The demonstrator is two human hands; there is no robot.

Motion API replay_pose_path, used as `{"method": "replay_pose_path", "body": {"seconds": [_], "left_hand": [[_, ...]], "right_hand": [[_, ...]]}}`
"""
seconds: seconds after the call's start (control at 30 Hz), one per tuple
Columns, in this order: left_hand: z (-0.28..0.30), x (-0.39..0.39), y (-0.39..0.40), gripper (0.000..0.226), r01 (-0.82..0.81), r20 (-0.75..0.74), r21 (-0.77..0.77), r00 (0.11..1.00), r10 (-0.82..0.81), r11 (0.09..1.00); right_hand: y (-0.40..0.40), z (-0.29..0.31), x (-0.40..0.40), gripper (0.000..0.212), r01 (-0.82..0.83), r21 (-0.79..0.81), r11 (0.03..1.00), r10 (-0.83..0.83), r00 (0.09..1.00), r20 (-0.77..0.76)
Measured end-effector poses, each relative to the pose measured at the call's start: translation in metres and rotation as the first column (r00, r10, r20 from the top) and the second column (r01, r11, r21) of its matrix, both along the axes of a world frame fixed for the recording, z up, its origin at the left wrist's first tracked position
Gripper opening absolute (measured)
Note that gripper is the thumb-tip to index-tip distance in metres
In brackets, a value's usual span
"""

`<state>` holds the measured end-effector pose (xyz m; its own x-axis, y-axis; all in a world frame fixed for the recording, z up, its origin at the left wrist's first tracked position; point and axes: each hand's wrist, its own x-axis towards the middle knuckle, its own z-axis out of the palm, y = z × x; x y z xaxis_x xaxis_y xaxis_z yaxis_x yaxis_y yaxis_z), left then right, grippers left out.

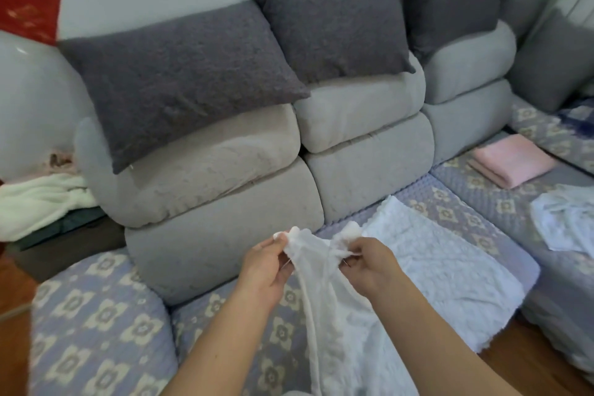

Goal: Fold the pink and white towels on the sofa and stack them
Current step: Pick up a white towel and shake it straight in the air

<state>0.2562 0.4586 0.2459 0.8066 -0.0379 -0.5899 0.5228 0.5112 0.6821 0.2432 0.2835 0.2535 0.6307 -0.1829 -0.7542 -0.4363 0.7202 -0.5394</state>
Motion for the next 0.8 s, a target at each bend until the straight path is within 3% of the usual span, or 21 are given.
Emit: {"method": "replay_pose_path", "body": {"seconds": [0.1,0.17,0.23,0.27,0.33,0.37,0.4,0.47,0.5,0.57,0.63,0.8], "left_hand": [[-0.005,0.003,0.004,0.022,0.026,-0.011,0.05,1.0,-0.026,0.998],[-0.01,0.002,0.007,0.022,0.023,-0.017,0.066,1.0,-0.022,0.998],[-0.014,0.002,0.007,0.021,0.015,-0.012,0.07,1.0,-0.015,0.997],[-0.014,0.003,0.007,0.021,0.016,-0.01,0.072,1.0,-0.015,0.997],[-0.014,0.005,0.006,0.02,0.018,-0.012,0.076,1.0,-0.017,0.997],[-0.012,0.007,0.004,0.019,0.016,-0.013,0.074,1.0,-0.015,0.997],[-0.009,0.008,0.003,0.018,0.013,-0.016,0.07,1.0,-0.012,0.997],[-0.005,0.01,0.0,0.018,0.003,-0.022,0.057,1.0,-0.002,0.998],[-0.004,0.01,-0.001,0.018,0.005,-0.021,0.048,1.0,-0.004,0.999],[-0.001,0.011,-0.005,0.019,0.023,0.003,0.024,1.0,-0.023,0.999],[0.001,0.009,-0.01,0.021,0.045,0.028,0.02,0.999,-0.045,0.999],[0.0,0.001,-0.022,0.023,0.071,0.096,0.102,0.992,-0.081,0.992]], "right_hand": [[-0.007,0.003,0.005,0.029,-0.007,-0.083,0.996,0.002,0.998,-0.066],[-0.01,0.012,0.006,0.028,-0.042,-0.318,0.947,0.036,0.999,-0.023],[-0.011,0.018,0.007,0.042,0.102,-0.666,0.739,0.008,0.987,0.16],[-0.014,0.019,0.007,0.045,0.198,-0.747,0.635,-0.003,0.967,0.254],[-0.017,0.024,0.013,0.044,0.252,-0.674,0.694,0.023,0.928,0.371],[-0.019,0.022,0.016,0.041,0.293,-0.506,0.811,-0.095,0.92,0.381],[-0.023,0.013,0.018,0.037,0.293,-0.461,0.838,-0.164,0.94,0.299],[-0.03,0.005,0.022,0.04,0.079,-0.393,0.916,-0.054,0.996,0.074],[-0.03,0.003,0.024,0.046,-0.011,-0.4,0.917,0.036,0.998,0.055],[-0.018,0.005,0.021,0.052,-0.12,-0.596,0.794,0.19,0.98,0.055],[0.006,0.011,0.012,0.048,-0.203,-0.583,0.787,0.312,0.945,0.092],[0.041,-0.004,0.0,0.033,-0.223,-0.522,0.824,0.309,0.947,0.083]]}}
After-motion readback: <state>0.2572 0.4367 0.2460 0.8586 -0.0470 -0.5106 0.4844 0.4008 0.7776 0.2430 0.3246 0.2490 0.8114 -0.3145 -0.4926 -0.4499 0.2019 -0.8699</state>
